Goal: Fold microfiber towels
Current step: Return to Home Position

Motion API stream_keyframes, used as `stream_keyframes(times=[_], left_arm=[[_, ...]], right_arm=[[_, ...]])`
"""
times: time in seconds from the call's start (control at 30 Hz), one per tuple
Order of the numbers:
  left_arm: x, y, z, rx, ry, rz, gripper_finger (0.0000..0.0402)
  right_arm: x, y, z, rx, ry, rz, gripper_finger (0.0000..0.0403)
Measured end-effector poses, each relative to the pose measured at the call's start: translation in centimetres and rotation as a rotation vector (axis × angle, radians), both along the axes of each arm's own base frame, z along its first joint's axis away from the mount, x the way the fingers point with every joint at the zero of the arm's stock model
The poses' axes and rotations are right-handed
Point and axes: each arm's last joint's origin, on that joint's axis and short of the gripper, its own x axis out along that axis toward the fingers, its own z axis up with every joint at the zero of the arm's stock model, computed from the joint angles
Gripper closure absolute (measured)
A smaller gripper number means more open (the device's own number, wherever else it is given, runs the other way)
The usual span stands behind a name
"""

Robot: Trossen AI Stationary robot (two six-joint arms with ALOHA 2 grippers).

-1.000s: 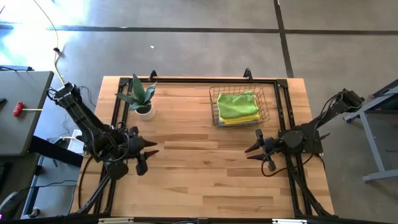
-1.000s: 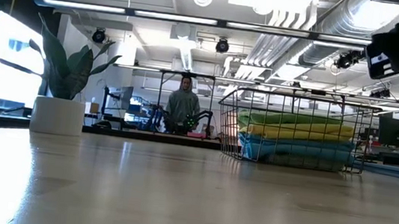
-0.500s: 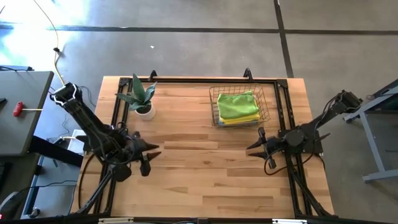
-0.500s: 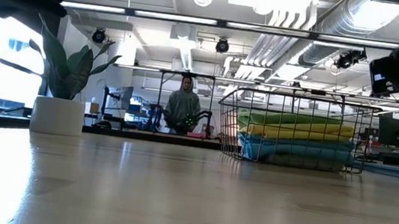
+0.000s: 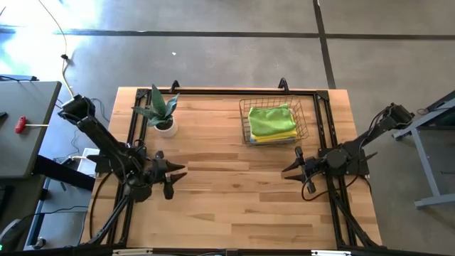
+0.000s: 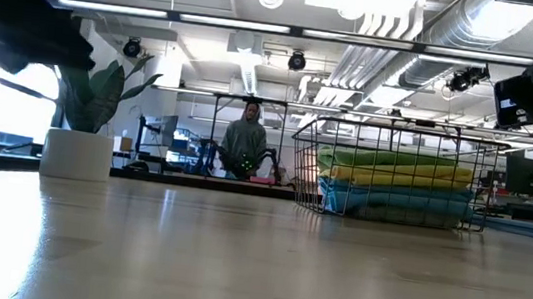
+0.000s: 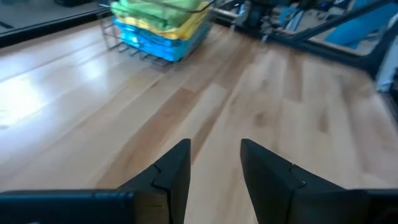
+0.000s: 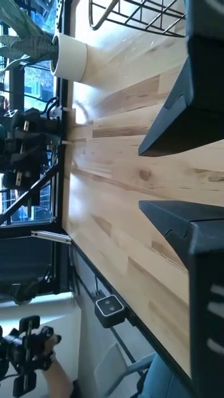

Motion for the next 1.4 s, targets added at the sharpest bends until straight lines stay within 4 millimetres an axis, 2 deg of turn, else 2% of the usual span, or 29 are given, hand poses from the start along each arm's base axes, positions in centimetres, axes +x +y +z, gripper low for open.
stream_keyframes(times=[0.27,0.53,0.8,1.03,1.4], left_arm=[[-0.6,2.3,-1.8,-0.008,0.092,-0.005,0.0305],[-0.7,4.5,-1.7,0.070,0.135,-0.001,0.0341],[-1.3,7.7,-2.4,0.049,0.137,0.038,0.0354],[-1.0,9.9,-1.8,0.100,0.018,-0.048,0.0360],[-1.1,13.4,-1.7,0.107,0.026,0.026,0.0362]], right_arm=[[0.0,0.0,-0.3,-0.016,0.029,0.000,0.0284],[0.0,-0.1,-0.4,0.036,0.049,-0.030,0.0284],[-0.1,-0.1,-0.5,0.030,0.058,-0.030,0.0284],[-0.1,-0.1,-0.5,0.029,0.058,-0.030,0.0284],[-0.1,-0.1,-0.5,0.029,0.058,-0.030,0.0284]])
